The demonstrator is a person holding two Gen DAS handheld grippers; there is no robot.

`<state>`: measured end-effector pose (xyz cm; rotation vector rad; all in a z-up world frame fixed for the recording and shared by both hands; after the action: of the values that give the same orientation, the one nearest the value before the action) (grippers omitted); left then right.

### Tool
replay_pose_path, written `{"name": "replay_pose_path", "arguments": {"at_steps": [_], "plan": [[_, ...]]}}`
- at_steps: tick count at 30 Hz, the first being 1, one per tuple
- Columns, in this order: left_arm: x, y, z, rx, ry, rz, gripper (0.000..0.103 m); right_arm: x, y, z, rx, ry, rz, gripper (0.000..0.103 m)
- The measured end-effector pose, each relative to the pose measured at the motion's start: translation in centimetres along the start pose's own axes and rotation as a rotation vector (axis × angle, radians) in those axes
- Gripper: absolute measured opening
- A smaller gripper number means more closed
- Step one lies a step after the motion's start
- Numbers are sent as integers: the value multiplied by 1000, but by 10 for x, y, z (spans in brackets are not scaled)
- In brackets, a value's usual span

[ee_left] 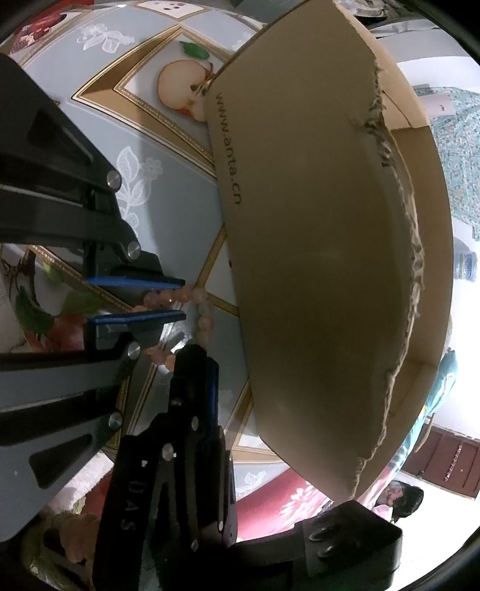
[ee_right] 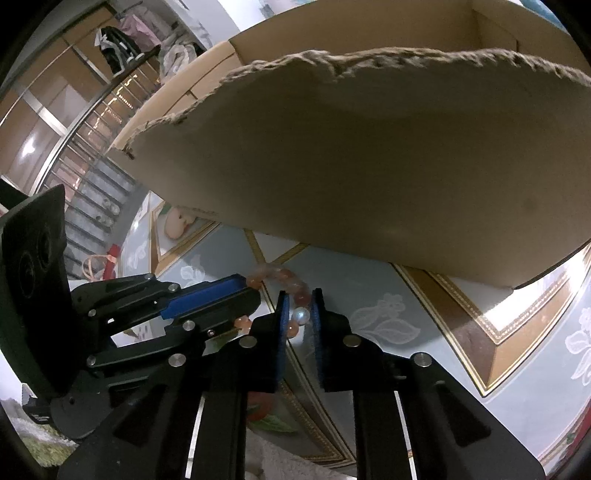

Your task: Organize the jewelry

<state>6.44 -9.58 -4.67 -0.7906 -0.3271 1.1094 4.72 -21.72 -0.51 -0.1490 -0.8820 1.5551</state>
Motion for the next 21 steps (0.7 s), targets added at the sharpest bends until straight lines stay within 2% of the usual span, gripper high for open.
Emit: {"name": "replay_pose_path", "arguments": {"at_steps": [6, 21], "plan": [[0, 0, -1, -1, 4, 4, 11, 6, 2, -1, 1, 14, 28, 19], [2, 0, 0, -3, 9, 11, 11, 11, 3, -6, -5, 20, 61, 18]]}}
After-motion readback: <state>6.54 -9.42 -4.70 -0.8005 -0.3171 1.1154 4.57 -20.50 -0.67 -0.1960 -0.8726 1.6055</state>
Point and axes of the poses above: each gripper's, at about its wrist camera, not at the fingertips, and z roughly against the way its jaws point, x to its left, y to its underside, the point moved 3 cm from there along -z, roughly the way its jaws point, and after that the axes turned 14 degrees about -x, right-handed, at the moved point
